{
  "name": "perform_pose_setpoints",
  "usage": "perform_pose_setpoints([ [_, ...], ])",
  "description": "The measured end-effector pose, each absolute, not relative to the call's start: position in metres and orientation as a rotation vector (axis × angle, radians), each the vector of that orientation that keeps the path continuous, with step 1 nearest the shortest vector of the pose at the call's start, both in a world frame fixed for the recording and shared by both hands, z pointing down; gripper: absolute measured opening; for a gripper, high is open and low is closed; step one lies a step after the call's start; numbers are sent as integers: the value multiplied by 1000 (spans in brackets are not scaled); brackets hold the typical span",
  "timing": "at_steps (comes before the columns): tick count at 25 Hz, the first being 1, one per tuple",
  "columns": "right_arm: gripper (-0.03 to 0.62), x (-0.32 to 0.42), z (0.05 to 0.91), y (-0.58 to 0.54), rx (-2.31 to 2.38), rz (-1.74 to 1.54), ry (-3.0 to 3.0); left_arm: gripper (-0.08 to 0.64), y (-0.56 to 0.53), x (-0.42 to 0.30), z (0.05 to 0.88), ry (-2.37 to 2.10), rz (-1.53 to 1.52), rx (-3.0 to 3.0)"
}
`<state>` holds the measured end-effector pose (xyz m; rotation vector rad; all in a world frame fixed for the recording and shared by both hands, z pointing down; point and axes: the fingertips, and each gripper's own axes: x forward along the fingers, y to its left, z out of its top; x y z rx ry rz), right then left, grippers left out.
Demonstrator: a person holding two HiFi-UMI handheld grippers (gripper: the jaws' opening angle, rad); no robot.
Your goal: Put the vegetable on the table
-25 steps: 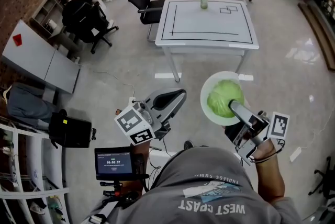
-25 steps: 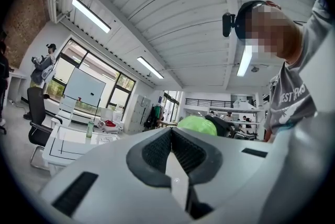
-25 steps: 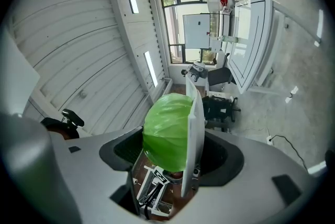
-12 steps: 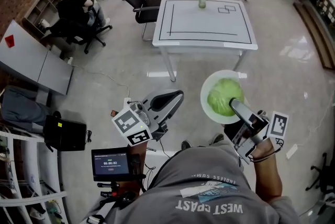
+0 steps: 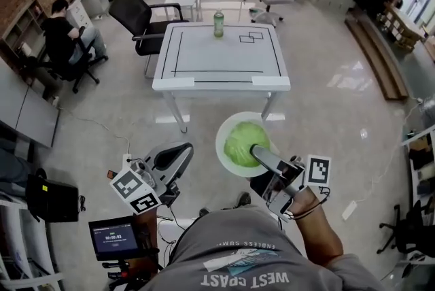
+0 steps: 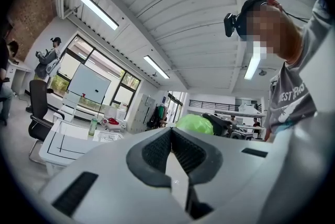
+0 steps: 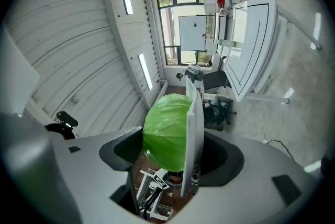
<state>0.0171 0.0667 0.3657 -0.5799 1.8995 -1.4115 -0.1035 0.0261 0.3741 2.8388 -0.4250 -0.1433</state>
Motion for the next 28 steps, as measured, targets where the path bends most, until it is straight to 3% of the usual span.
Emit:
perform_pose_setpoints([
  [15,318,132,382,-8,-487,-1465,1946,8,-26,-3,388,-603,-106,2805],
  [28,318,119,386,-58,-539,-1463,1953,7,-70,-35,395,-636,-147,2794],
])
